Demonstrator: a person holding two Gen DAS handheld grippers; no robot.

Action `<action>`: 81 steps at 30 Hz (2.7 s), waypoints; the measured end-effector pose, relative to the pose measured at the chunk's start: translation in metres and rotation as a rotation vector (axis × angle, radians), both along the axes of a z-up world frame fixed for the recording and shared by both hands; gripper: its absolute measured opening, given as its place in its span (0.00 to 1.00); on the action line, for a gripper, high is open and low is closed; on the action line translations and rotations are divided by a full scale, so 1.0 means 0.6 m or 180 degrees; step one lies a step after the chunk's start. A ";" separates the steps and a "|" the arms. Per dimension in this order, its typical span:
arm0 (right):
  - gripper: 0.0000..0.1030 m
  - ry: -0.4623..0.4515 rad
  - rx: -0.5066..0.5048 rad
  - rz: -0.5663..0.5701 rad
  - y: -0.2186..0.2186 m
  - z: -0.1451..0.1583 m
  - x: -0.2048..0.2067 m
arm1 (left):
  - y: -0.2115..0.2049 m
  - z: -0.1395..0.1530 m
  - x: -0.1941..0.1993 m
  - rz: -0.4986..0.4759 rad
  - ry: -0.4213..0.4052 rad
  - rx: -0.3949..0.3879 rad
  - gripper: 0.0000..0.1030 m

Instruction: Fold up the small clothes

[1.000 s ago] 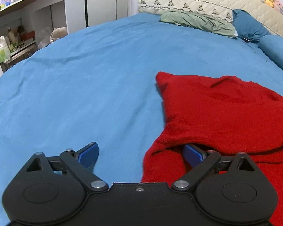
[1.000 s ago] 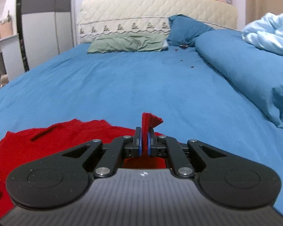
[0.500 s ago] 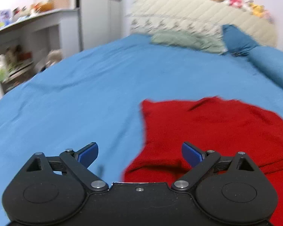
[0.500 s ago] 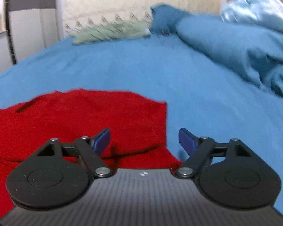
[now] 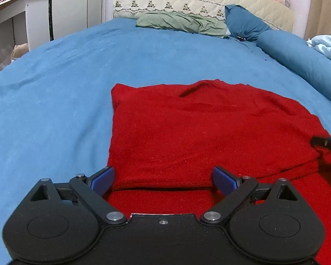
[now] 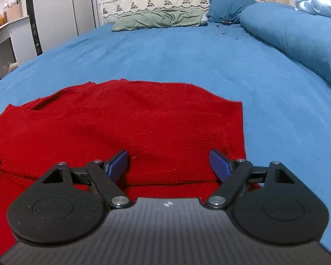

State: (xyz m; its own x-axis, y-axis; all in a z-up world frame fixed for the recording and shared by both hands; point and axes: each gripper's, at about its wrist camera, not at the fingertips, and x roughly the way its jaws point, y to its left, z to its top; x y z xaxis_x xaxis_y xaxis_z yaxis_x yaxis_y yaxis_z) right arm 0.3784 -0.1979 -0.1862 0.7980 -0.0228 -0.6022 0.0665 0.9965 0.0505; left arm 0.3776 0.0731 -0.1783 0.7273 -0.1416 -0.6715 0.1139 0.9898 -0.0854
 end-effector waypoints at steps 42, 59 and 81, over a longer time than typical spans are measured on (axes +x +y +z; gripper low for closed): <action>1.00 0.0000 0.0055 0.0129 -0.039 0.258 -0.459 | 0.036 0.239 -0.397 0.0143 0.0057 0.0247 1.00; 0.97 0.0763 -0.0063 -0.0143 -0.011 0.073 -0.578 | 0.026 0.052 -0.466 0.0215 0.0779 0.0007 0.64; 0.32 0.1000 0.0328 -0.0155 -0.017 0.038 -0.567 | 0.022 0.019 -0.454 0.0122 0.0982 -0.0048 0.07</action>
State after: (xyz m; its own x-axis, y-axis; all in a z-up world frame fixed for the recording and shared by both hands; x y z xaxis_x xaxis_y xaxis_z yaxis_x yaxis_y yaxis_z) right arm 0.0381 -0.2078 -0.1635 0.5725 0.0175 -0.8197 0.1423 0.9825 0.1203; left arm 0.1049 0.0864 -0.1666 0.4945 -0.1297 -0.8595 0.0429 0.9912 -0.1249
